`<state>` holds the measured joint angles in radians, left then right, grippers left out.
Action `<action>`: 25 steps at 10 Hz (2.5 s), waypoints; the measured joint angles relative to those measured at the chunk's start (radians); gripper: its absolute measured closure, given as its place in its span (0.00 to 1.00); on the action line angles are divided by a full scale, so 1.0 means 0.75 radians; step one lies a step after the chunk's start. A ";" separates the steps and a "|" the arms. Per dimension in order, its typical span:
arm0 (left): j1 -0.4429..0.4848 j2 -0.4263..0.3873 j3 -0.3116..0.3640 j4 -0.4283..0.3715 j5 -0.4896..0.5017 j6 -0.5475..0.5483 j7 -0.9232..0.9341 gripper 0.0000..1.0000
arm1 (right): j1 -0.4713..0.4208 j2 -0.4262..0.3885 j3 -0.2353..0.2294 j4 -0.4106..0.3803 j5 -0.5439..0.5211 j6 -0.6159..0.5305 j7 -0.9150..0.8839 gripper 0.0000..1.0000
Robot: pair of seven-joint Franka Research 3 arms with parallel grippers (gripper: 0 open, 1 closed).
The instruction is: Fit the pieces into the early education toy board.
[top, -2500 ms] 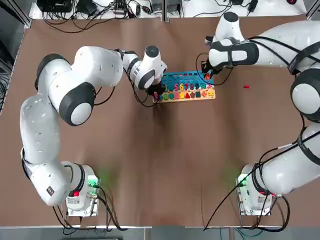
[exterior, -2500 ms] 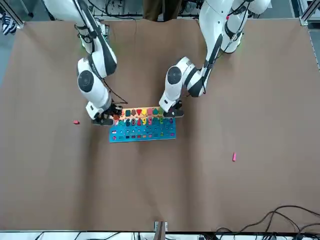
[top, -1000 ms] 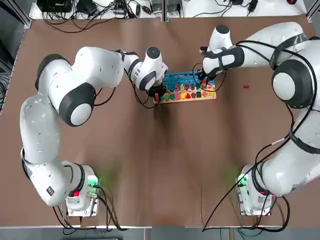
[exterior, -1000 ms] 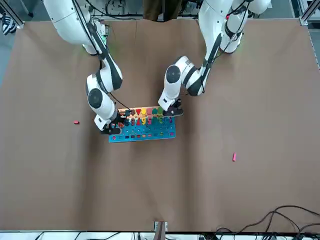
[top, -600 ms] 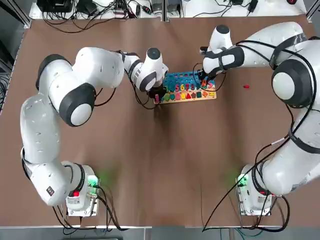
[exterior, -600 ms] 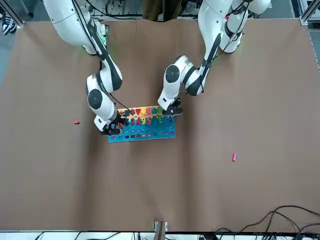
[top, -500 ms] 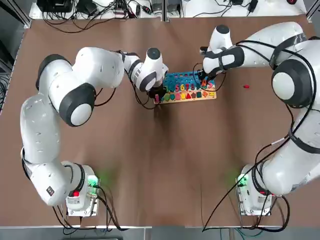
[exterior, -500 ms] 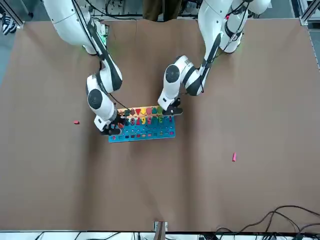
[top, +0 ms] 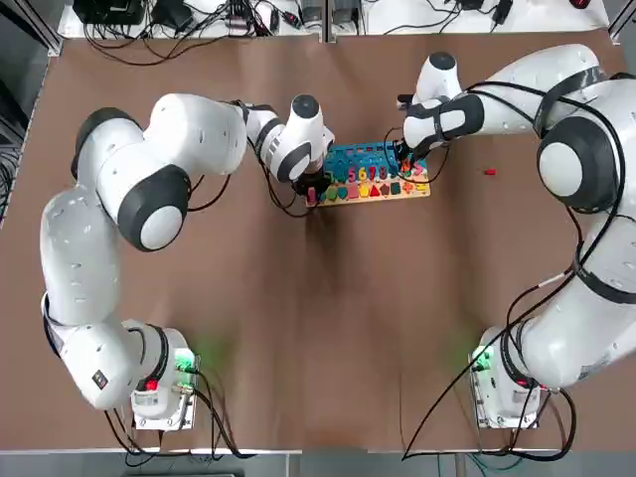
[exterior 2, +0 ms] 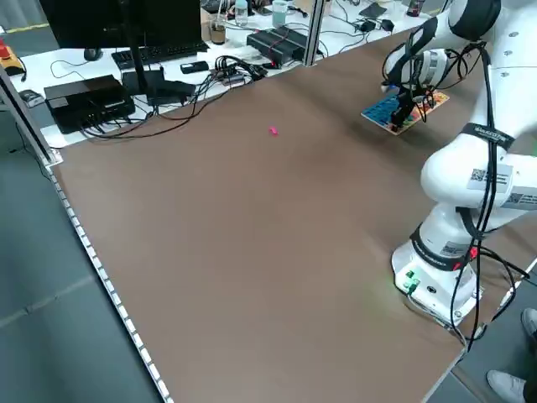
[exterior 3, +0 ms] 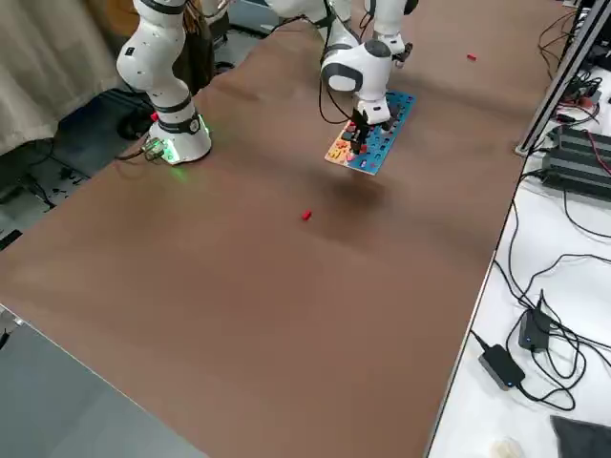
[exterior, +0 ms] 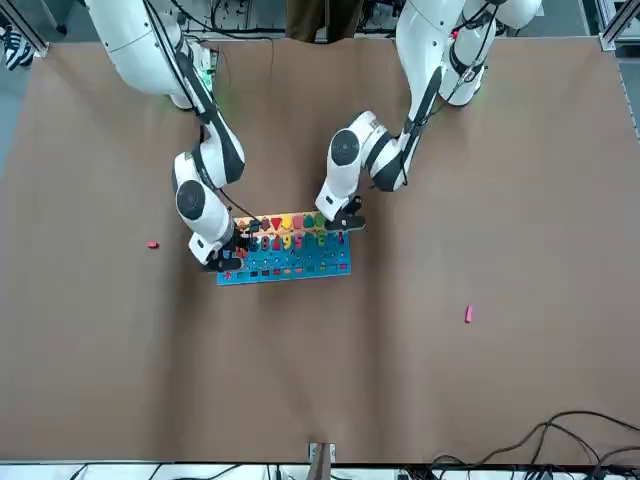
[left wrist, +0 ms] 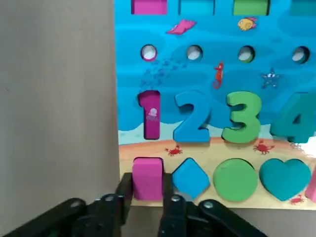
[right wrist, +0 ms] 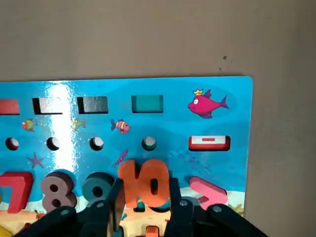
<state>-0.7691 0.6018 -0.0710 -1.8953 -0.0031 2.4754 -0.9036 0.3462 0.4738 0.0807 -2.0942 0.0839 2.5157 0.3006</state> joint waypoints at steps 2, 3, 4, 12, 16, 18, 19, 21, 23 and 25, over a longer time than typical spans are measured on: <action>0.000 0.000 0.000 0.000 0.000 -0.006 0.000 0.61 | 0.000 0.000 -0.001 0.000 -0.001 0.000 -0.001 0.60; 0.000 0.000 0.000 0.000 0.000 -0.006 0.000 0.59 | -0.001 0.000 -0.003 0.000 -0.001 0.000 -0.007 0.60; 0.000 0.000 -0.001 0.001 0.000 -0.007 0.000 0.59 | -0.003 0.000 -0.003 0.000 -0.001 0.000 -0.025 0.60; -0.001 -0.024 -0.006 0.021 -0.001 -0.088 -0.001 0.59 | -0.030 0.000 -0.003 -0.001 -0.001 -0.002 -0.105 0.60; 0.005 -0.071 0.001 0.041 -0.001 -0.139 -0.001 0.56 | -0.030 0.000 -0.003 -0.001 -0.001 -0.002 -0.107 0.60; 0.054 -0.110 0.019 0.070 -0.001 -0.152 0.000 0.56 | -0.027 -0.003 -0.003 -0.011 -0.001 0.016 -0.108 0.60; 0.105 -0.123 0.022 0.083 -0.001 -0.174 0.019 0.56 | -0.025 -0.007 -0.003 -0.020 -0.001 0.030 -0.108 0.60; 0.205 -0.168 0.023 0.088 -0.001 -0.278 0.113 0.54 | -0.022 -0.010 -0.003 -0.028 -0.001 0.041 -0.108 0.60; 0.306 -0.212 0.025 0.091 -0.001 -0.321 0.207 0.53 | -0.018 -0.011 -0.003 -0.029 -0.001 0.042 -0.108 0.60; 0.438 -0.225 0.027 0.130 -0.001 -0.322 0.319 0.52 | -0.014 -0.011 -0.002 -0.030 0.000 0.042 -0.108 0.60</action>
<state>-0.4406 0.4332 -0.0509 -1.7975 -0.0040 2.2340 -0.6644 0.3360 0.4655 0.0791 -2.1170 0.0839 2.5474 0.2193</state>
